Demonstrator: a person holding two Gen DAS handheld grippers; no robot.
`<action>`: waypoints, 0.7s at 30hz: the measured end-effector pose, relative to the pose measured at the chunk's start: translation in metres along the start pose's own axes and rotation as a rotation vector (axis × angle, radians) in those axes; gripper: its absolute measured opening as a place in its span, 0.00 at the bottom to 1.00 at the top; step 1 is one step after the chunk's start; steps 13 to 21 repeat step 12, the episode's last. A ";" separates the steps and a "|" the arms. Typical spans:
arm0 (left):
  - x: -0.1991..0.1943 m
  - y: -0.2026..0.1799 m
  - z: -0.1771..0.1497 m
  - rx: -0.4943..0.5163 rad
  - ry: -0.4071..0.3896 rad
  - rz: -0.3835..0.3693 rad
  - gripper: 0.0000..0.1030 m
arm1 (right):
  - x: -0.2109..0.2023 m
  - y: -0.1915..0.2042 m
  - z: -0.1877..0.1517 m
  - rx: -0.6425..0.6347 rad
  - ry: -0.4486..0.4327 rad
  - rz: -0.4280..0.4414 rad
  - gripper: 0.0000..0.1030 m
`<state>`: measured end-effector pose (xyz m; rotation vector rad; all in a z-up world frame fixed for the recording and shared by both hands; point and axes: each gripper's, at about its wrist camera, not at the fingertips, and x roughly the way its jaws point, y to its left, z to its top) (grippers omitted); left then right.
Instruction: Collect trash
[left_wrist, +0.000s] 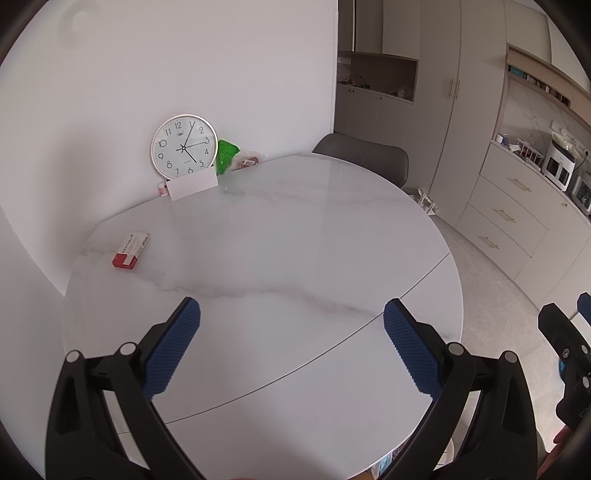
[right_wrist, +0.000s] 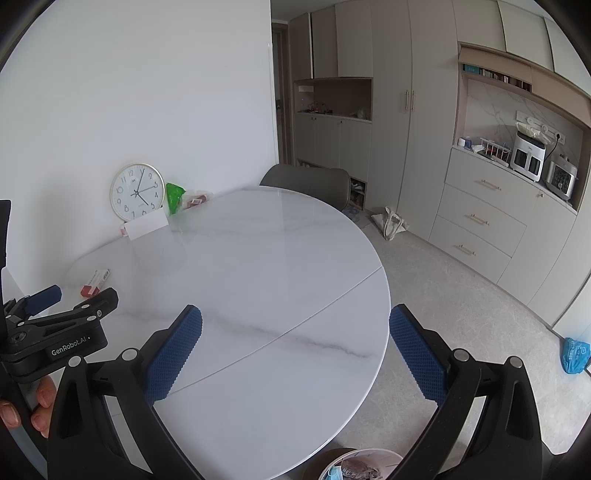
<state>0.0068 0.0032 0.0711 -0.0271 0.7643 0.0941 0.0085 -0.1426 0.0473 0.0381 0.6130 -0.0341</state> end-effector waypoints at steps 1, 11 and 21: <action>0.000 -0.001 0.000 0.003 0.000 0.000 0.92 | 0.000 0.000 -0.001 0.000 0.000 0.001 0.98; 0.002 0.002 0.001 -0.013 0.018 0.000 0.92 | 0.000 -0.002 -0.005 -0.007 0.005 0.005 0.98; 0.002 0.002 0.001 -0.013 0.018 0.001 0.92 | 0.000 -0.002 -0.006 -0.008 0.005 0.005 0.98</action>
